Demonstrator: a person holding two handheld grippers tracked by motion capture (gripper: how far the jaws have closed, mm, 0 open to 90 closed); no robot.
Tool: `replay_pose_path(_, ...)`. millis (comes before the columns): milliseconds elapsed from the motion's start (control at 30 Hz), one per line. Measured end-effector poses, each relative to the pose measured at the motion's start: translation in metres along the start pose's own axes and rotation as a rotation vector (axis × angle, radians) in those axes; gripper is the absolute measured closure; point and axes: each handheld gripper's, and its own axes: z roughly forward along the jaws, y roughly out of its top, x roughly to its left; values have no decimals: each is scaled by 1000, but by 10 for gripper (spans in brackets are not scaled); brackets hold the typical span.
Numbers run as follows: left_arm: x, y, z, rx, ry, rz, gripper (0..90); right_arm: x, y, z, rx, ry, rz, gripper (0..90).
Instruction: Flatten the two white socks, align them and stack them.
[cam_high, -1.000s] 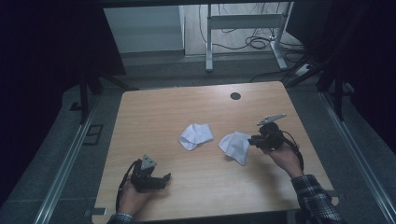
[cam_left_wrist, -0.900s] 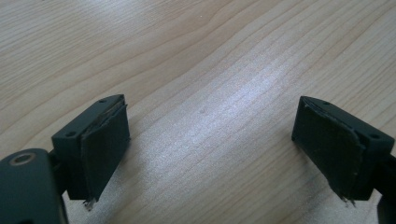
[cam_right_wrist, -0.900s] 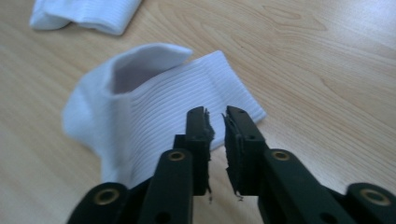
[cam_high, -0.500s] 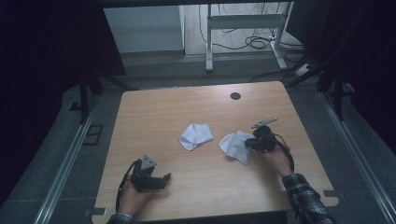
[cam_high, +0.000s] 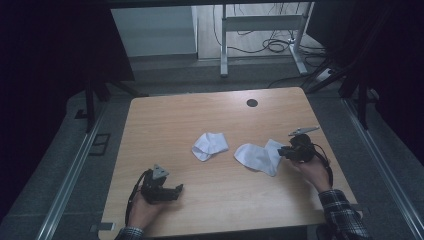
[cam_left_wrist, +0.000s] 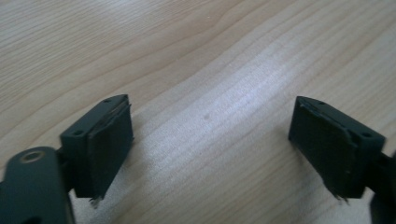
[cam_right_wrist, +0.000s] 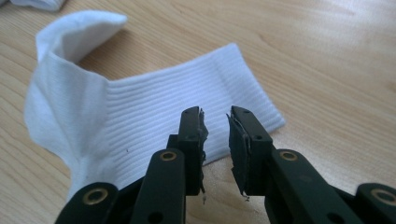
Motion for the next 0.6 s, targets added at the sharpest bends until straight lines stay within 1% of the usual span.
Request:
replay_pose_path(33, 0, 3, 0, 9, 0, -11, 173, 0, 1, -1, -6, -3, -7, 731)
replay_pose_path(67, -1, 6, 1, 13, -12, -17, 173, 0, 1, -1, -6, -3, -7, 731)
replay_pose_path(100, -2, 9, 1, 9, -25, -24, 208, -1, 2, -2, -8, -2, -6, 731)
replay_pose_path(133, -6, 17, 2, 7, -46, -18, 246, -2, 3, -3, -14, 3, -7, 732)
replay_pose_path(200, -8, 20, 3, 5, -53, -13, 274, -3, 3, -3, -13, 6, -3, 731)
replay_pose_path(267, -15, 31, 6, -2, -83, -11, 274, -4, 3, -4, -13, 4, -1, 729)
replay_pose_path(300, -18, 36, 8, 0, -108, -2, 266, -5, 3, -4, -18, 7, 0, 721)
replay_pose_path(333, -23, 43, 10, -8, -137, 23, 243, -6, 3, -5, -17, 6, 4, 714)
replay_pose_path(367, -27, 48, 12, -13, -144, 35, 240, -7, 2, -6, -19, 4, -3, 699)
replay_pose_path(400, -31, 55, 14, -17, -143, 51, 274, -8, 3, -8, -19, -3, -3, 677)
replay_pose_path(433, -36, 62, 17, -26, -142, 64, 274, -8, 3, -8, -19, -3, -3, 677)
replay_pose_path(500, -45, 76, 23, -49, -159, 76, 340, -10, 3, -10, -27, -13, -8, 657)
replay_pose_path(533, -48, 82, 26, -54, -163, 77, 362, -11, 3, -11, -26, -16, -5, 649)
replay_pose_path(600, -58, 97, 37, -57, -175, 99, 397, -13, 4, -12, -31, -22, -7, 633)
